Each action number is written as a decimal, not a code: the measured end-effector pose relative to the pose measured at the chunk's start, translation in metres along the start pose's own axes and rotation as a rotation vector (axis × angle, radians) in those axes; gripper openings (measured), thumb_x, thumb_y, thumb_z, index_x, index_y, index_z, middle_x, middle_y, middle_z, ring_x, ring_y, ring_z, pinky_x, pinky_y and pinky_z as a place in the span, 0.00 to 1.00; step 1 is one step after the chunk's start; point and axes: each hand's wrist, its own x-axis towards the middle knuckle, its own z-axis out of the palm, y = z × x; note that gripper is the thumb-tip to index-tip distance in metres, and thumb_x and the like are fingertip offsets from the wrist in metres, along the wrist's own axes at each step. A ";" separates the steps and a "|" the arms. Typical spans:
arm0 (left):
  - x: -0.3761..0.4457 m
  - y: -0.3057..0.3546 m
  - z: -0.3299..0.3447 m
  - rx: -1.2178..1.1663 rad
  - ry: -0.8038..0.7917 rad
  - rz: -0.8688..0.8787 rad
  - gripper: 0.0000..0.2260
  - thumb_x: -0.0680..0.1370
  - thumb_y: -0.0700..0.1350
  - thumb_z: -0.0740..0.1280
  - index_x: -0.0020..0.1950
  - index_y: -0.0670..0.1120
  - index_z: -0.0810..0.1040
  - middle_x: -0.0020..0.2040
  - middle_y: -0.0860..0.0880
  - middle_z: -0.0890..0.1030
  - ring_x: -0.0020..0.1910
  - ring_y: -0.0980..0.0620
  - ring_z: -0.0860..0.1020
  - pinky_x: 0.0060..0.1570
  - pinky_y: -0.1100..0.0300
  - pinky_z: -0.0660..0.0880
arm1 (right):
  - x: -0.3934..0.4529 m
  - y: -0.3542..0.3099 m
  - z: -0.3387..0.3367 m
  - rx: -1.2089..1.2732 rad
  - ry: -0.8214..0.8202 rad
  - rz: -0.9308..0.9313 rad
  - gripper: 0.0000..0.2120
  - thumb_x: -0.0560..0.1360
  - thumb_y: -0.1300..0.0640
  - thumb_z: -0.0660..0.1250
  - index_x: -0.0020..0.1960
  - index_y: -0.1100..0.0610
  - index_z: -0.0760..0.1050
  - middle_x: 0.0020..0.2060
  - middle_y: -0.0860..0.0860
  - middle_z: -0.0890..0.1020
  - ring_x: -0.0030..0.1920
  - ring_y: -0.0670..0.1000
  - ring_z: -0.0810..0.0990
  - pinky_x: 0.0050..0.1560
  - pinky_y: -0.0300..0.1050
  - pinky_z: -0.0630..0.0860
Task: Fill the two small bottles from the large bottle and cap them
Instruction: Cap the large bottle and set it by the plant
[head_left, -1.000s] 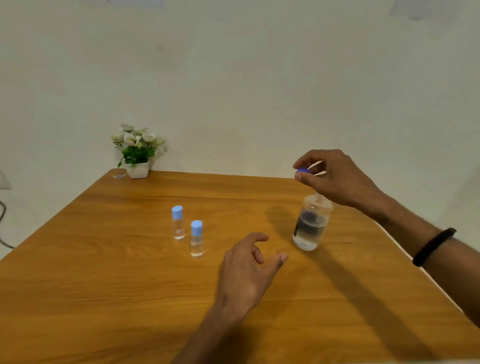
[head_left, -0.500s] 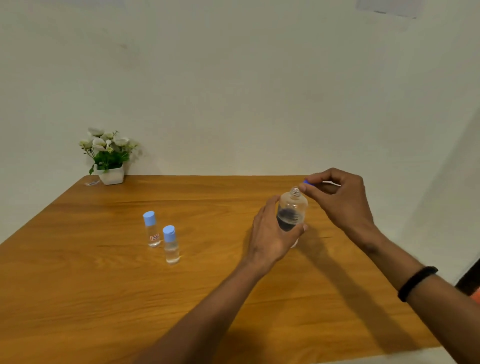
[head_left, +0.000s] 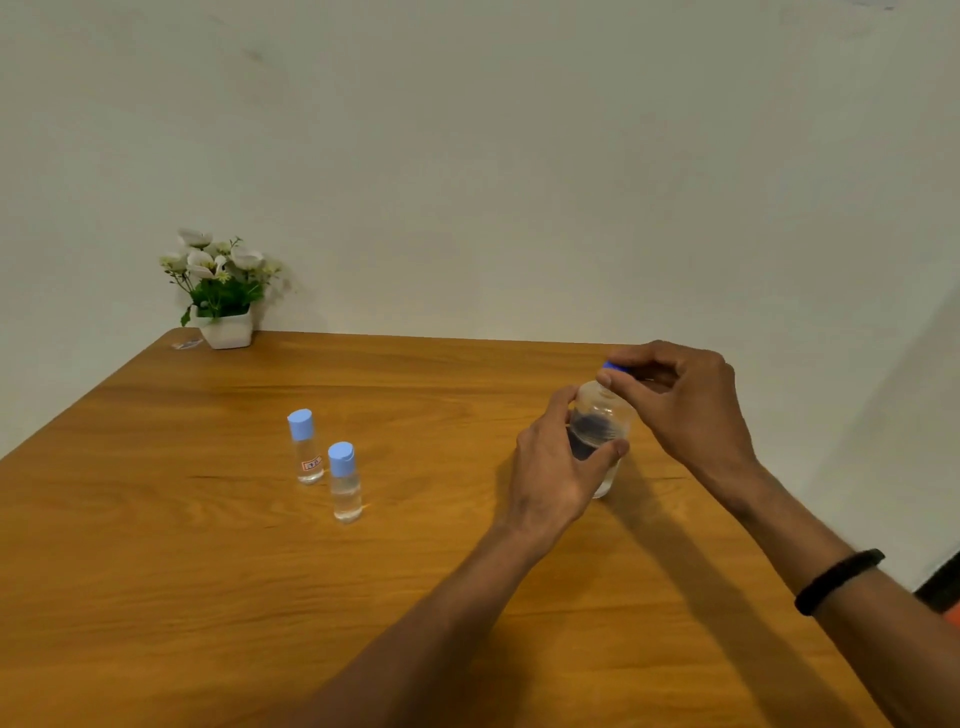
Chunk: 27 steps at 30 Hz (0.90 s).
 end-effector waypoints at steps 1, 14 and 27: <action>0.000 -0.001 0.001 0.016 0.013 0.006 0.35 0.75 0.57 0.77 0.78 0.54 0.67 0.66 0.51 0.82 0.56 0.59 0.80 0.56 0.59 0.83 | 0.001 -0.001 0.000 -0.031 -0.006 -0.018 0.13 0.75 0.54 0.78 0.58 0.55 0.86 0.50 0.45 0.87 0.48 0.39 0.86 0.51 0.26 0.79; -0.002 0.000 0.006 0.057 0.051 0.014 0.35 0.75 0.58 0.76 0.78 0.51 0.68 0.62 0.50 0.84 0.57 0.51 0.84 0.54 0.54 0.84 | -0.015 -0.003 0.030 -0.208 0.200 -0.126 0.09 0.77 0.56 0.78 0.53 0.58 0.82 0.48 0.49 0.80 0.46 0.49 0.82 0.48 0.47 0.85; 0.001 0.004 -0.005 0.005 -0.085 -0.047 0.37 0.73 0.56 0.80 0.77 0.58 0.65 0.65 0.51 0.83 0.59 0.51 0.84 0.55 0.48 0.85 | -0.029 0.012 0.004 0.149 -0.036 0.295 0.44 0.67 0.37 0.81 0.78 0.46 0.68 0.72 0.45 0.77 0.63 0.47 0.80 0.50 0.34 0.77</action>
